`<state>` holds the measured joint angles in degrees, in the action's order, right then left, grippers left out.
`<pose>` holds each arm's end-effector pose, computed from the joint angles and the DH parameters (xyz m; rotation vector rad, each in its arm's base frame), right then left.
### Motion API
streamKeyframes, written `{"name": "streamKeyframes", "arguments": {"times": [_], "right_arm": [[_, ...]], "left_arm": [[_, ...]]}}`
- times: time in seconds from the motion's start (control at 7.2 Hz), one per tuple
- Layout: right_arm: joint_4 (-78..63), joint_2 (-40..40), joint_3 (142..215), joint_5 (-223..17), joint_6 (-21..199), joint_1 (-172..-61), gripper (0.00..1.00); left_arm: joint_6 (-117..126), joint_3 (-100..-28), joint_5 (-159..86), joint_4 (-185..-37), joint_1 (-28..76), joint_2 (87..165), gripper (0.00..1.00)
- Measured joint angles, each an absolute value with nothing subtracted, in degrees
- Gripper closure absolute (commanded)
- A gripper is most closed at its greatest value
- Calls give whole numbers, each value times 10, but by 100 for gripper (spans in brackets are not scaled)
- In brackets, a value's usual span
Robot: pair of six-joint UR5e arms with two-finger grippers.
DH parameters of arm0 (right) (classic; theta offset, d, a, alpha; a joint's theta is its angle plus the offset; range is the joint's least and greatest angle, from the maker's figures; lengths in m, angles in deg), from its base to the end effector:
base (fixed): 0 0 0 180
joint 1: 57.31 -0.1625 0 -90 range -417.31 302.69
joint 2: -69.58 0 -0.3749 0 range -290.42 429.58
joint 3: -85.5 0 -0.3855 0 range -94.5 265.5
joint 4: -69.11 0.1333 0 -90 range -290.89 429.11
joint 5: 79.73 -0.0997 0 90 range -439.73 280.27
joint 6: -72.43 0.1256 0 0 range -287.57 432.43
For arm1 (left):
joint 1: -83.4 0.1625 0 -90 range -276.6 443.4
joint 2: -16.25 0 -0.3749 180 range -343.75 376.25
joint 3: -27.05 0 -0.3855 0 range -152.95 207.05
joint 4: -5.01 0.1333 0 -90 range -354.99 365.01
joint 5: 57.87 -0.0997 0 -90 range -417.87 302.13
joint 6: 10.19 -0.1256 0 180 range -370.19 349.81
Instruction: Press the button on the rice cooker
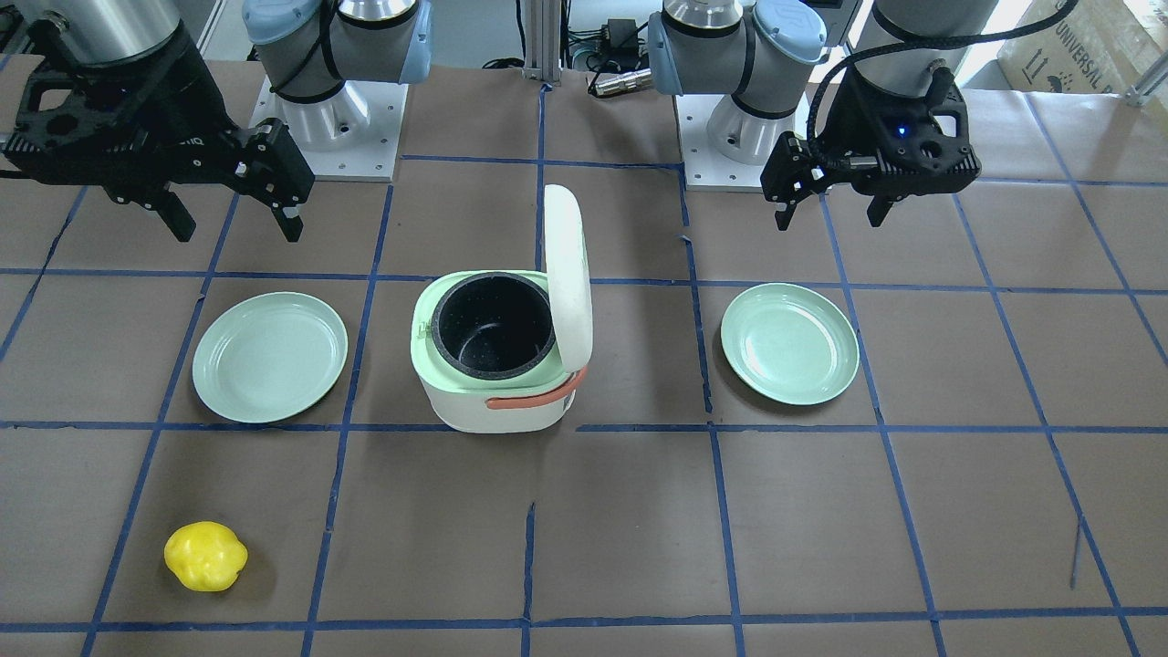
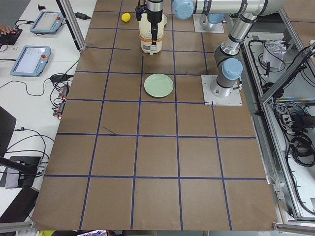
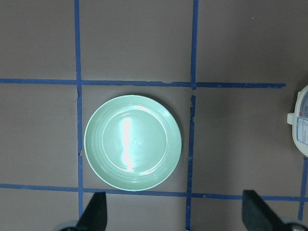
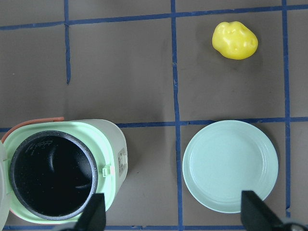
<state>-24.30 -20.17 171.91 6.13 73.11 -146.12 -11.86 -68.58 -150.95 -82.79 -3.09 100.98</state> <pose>0.1319 -0.5031 0.4472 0.0435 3.0643 -0.1812 -0.0985 -0.4616 0.4112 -0.0509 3.0857 -0.0458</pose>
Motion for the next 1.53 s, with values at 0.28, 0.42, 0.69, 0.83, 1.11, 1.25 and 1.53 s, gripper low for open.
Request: {"name": "streamKeyframes", "arguments": {"times": [0.28,0.42,0.69,0.83,1.11,1.25,1.53], "right_arm": [[-250,-191,1721,62,732,-1477,0],[-270,-179,1719,62,732,-1487,0],[-299,-170,1724,62,730,-1501,0],[-298,-175,1727,62,730,-1503,0],[-290,-181,1730,62,729,-1504,0],[-288,-183,1739,62,728,-1504,0],[-265,-182,1766,66,727,-1503,0]], "left_arm": [[-119,-686,-1510,-828,-31,1010,0],[-119,-686,-1510,-828,-31,1010,0],[-119,-686,-1510,-828,-31,1010,0],[-119,-686,-1509,-828,-31,1010,0],[-119,-686,-1510,-828,-31,1010,0],[-119,-686,-1510,-828,-31,1010,0],[-119,-686,-1509,-828,-31,1010,0]]}}
